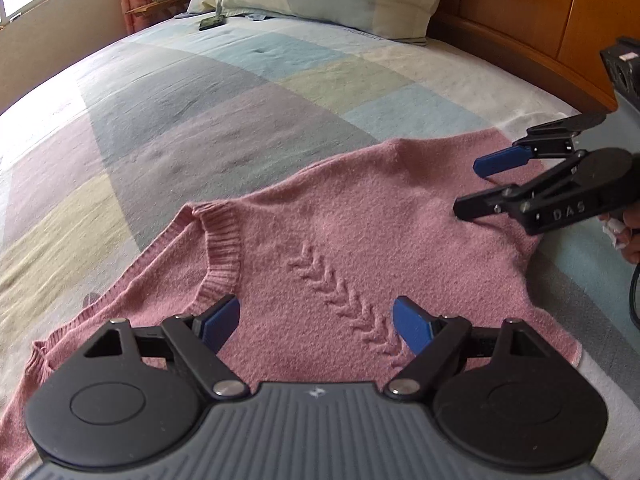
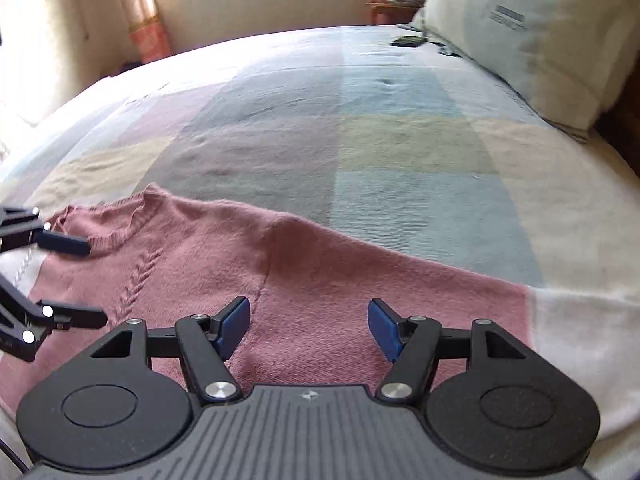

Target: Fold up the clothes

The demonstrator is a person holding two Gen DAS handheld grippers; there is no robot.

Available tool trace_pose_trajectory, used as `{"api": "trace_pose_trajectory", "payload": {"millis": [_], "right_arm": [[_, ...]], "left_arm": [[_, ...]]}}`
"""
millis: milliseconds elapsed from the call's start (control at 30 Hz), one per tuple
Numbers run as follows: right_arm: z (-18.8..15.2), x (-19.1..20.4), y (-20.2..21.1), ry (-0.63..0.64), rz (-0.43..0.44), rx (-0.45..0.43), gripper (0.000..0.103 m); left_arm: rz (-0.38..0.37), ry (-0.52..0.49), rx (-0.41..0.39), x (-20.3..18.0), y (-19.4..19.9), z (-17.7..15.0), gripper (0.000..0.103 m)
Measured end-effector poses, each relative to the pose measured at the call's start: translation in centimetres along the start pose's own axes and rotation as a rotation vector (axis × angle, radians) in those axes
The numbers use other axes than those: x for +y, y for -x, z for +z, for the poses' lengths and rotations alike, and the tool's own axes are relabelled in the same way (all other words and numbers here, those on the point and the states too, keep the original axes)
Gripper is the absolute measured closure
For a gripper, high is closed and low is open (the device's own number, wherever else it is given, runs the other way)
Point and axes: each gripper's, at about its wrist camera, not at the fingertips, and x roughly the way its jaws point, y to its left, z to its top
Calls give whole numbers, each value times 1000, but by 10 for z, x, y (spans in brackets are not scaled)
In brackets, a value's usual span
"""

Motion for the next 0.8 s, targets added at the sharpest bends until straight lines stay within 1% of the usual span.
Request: {"api": "trace_pose_trajectory", "payload": {"millis": [33,67,100,133,167,200,233,267,333,400,433,500,533,567,633,667,700,733,767,800], "right_arm": [[-4,0,-1,38,-16,6,32],[-7,-1,-1,76,-32,11,27],[-11,-4,-2,102,-55,22,23],[-15,-16,0,85,-89,43,16],[-19,-31,5,36,-106,55,12],[-22,-46,10,-12,-124,67,12],[-26,-61,15,-61,-141,80,12],[-28,-73,21,-105,-162,89,12],[-29,-81,32,-156,-197,77,12],[-31,-82,38,-189,-203,45,11],[-32,-83,39,-204,-208,34,10],[-36,-81,27,-237,-225,59,9],[-38,-80,21,-250,-236,67,7],[-39,-77,18,-247,-245,56,1],[-40,-71,14,-223,-262,51,0],[-40,-69,12,-213,-272,47,0],[-42,-68,12,-214,-275,34,0],[-43,-68,13,-215,-277,22,0],[-45,-69,14,-218,-275,10,0],[-46,-69,14,-217,-273,0,0]], "left_arm": [[12,-13,11,1,-7,1,19],[19,21,27,7,-13,1,15],[25,64,45,15,-18,1,4],[30,107,62,22,-23,2,3],[44,148,72,27,-23,4,3],[59,166,71,27,-20,8,9],[58,162,52,25,-15,13,10],[33,159,24,22,-9,17,10],[-69,160,-43,11,2,29,10],[-168,129,-74,-7,0,44,9],[-197,115,-72,-15,-7,50,9],[-248,88,-60,-31,-22,61,9],[-273,74,-54,-39,-30,66,9],[-271,75,-40,-43,-42,70,9],[-257,82,-8,-50,-67,78,9],[-226,97,14,-49,-82,82,9],[-204,103,-5,-48,-87,84,8],[-202,112,-11,-48,-91,89,5],[-196,117,-4,-49,-93,93,2],[-188,120,5,-51,-94,97,2]]}}
